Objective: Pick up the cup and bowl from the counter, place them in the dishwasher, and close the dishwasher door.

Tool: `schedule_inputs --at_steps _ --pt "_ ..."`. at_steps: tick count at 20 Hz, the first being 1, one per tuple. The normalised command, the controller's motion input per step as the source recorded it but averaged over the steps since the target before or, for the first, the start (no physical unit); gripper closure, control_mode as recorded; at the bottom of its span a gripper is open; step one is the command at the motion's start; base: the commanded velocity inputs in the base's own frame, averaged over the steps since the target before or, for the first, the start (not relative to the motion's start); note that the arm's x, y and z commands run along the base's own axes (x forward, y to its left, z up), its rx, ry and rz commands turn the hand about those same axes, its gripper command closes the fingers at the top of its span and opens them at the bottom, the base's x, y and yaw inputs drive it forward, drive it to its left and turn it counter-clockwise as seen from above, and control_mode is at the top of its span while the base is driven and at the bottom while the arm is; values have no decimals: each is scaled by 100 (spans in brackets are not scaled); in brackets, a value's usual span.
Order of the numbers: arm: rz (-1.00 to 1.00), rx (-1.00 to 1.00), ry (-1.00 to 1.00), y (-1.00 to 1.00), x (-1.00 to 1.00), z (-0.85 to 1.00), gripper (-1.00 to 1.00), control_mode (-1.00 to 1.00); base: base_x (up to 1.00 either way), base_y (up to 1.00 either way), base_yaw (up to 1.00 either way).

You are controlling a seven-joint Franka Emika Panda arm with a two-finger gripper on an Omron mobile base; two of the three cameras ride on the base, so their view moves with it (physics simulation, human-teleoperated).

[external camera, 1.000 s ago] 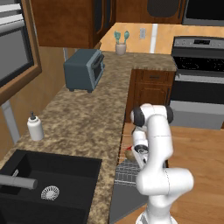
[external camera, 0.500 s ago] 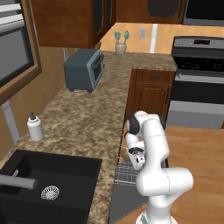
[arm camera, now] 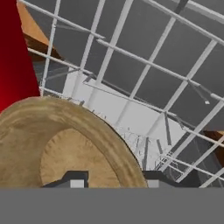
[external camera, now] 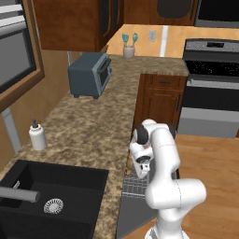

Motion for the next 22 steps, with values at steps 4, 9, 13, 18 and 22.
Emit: schedule_inputs --at_steps 4,9,13,18,22 --pt "-9 1 0 -55 -44 1 -100 -100 0 0 0" --pt "-7 3 0 -51 -46 61 -100 -100 0 0 0" --pt "-1 11 -2 -56 -48 100 -100 -100 0 0 0" --pt "0 16 0 -69 -40 100 -100 -100 0 0 0" --pt "0 18 0 -93 -31 100 -100 -100 0 0 0"
